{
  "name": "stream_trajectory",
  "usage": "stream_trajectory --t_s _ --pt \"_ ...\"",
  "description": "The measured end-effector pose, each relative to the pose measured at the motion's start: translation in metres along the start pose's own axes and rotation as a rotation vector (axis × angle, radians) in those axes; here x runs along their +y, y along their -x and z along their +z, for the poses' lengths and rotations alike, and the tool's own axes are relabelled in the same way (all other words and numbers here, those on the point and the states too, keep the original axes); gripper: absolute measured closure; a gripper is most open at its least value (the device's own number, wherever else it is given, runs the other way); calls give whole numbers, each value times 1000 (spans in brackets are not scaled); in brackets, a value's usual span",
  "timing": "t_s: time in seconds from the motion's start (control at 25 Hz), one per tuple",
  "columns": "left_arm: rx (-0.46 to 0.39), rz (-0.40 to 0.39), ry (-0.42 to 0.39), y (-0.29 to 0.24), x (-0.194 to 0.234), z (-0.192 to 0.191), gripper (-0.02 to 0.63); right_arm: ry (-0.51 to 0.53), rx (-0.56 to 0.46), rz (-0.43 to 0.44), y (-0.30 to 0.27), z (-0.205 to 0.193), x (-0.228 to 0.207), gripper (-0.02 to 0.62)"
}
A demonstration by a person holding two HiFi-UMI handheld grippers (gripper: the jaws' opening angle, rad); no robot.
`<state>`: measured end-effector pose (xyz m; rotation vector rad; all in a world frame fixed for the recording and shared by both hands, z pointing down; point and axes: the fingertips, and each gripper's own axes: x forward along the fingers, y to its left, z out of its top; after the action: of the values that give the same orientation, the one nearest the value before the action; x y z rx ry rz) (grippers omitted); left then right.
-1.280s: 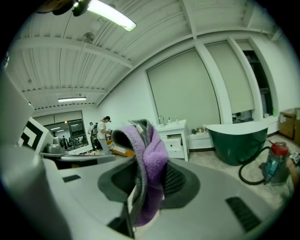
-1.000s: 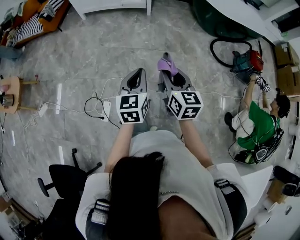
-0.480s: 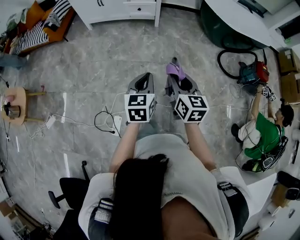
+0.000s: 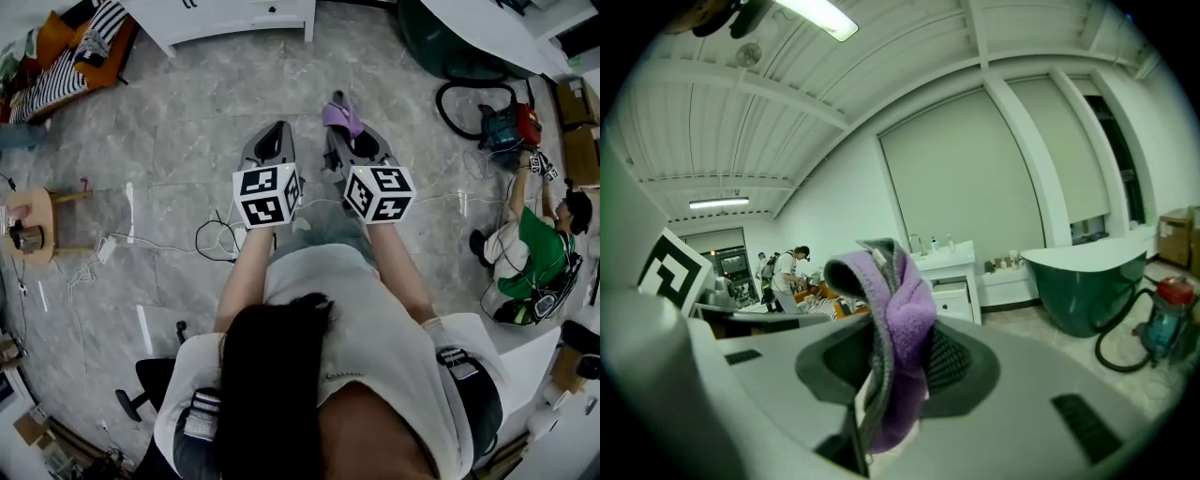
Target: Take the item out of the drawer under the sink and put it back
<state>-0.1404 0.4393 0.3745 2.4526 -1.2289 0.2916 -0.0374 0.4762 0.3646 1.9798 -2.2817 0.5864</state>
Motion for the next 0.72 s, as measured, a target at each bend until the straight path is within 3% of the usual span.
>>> stream_trajectory --t_s 0.28,0.48,0.72 --pt "-15 -41 -18 -20 5 13 601 3 -11 -3 -24 12 -4 466" --pt "0 -42 -78 -44 5 18 601 7 -15 1 -44 19 -15 466" --pt "-38 -42 -46 -83 5 32 601 25 -5 33 -81 25 -34 466"
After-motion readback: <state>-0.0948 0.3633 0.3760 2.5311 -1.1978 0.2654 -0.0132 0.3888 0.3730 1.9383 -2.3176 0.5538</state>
